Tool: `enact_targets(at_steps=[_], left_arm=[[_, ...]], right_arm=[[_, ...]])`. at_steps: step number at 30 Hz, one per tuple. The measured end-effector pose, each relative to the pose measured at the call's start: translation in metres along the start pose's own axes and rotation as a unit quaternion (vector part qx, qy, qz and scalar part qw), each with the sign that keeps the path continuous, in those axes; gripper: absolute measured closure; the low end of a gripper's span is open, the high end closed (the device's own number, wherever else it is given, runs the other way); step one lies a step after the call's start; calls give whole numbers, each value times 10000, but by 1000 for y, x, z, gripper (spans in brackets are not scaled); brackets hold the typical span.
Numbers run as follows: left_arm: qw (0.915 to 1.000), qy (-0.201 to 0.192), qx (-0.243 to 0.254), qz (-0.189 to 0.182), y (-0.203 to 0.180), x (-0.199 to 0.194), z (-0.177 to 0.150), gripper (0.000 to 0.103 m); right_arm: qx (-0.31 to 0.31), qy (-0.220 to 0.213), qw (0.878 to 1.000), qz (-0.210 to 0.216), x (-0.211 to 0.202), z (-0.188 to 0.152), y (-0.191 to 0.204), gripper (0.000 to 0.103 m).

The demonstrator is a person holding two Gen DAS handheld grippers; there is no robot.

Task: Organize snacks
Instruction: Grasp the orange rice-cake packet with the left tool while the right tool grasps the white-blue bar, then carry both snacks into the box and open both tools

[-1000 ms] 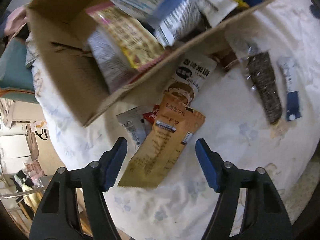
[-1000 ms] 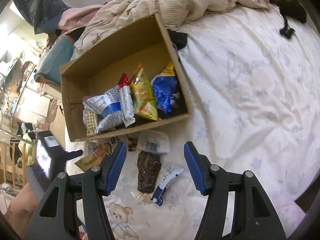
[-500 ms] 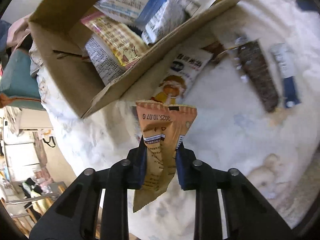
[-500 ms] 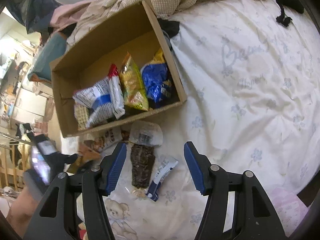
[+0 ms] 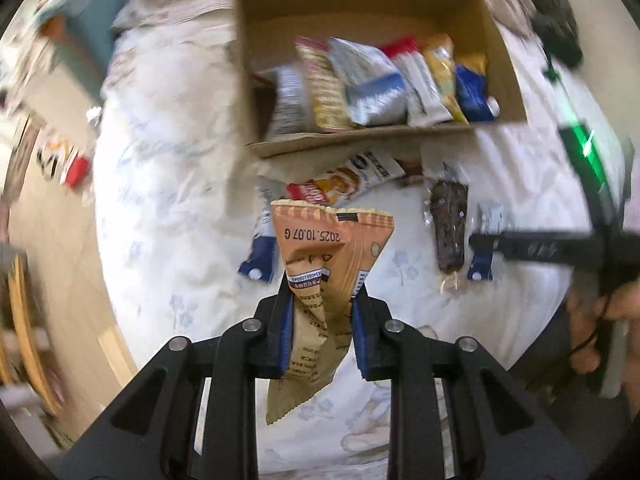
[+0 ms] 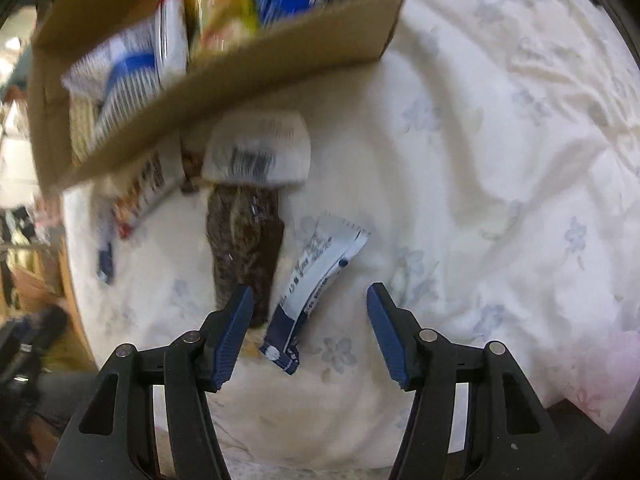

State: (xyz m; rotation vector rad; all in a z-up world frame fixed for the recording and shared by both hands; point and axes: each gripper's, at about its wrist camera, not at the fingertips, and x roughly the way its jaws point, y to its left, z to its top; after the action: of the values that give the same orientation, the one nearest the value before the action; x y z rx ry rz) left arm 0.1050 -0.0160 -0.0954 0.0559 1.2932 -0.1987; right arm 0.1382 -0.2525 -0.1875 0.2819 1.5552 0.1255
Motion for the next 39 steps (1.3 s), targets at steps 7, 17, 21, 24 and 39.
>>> enact_targets(at_steps=[7, 17, 21, 24, 39], left_arm=[[9964, -258, -797, -127, 16, -9, -3, 82], [9919, -526, -1131, -248, 27, -16, 2, 82], [9919, -510, -1132, -258, 25, -17, 2, 82], [9916, -575, -1137, -241, 25, -19, 1, 82], [9825, -1258, -1322, -377, 31, -51, 7, 83]], right_arm=[[-97, -37, 9998, -168, -1, -9, -1, 83], [-7, -859, 9939, 685, -52, -44, -6, 84], [-123, -850, 9931, 796, -52, -53, 7, 84], [-228, -831, 9926, 860, -51, -54, 22, 84], [-675, -1673, 9660, 1854, -98, -37, 54, 84]])
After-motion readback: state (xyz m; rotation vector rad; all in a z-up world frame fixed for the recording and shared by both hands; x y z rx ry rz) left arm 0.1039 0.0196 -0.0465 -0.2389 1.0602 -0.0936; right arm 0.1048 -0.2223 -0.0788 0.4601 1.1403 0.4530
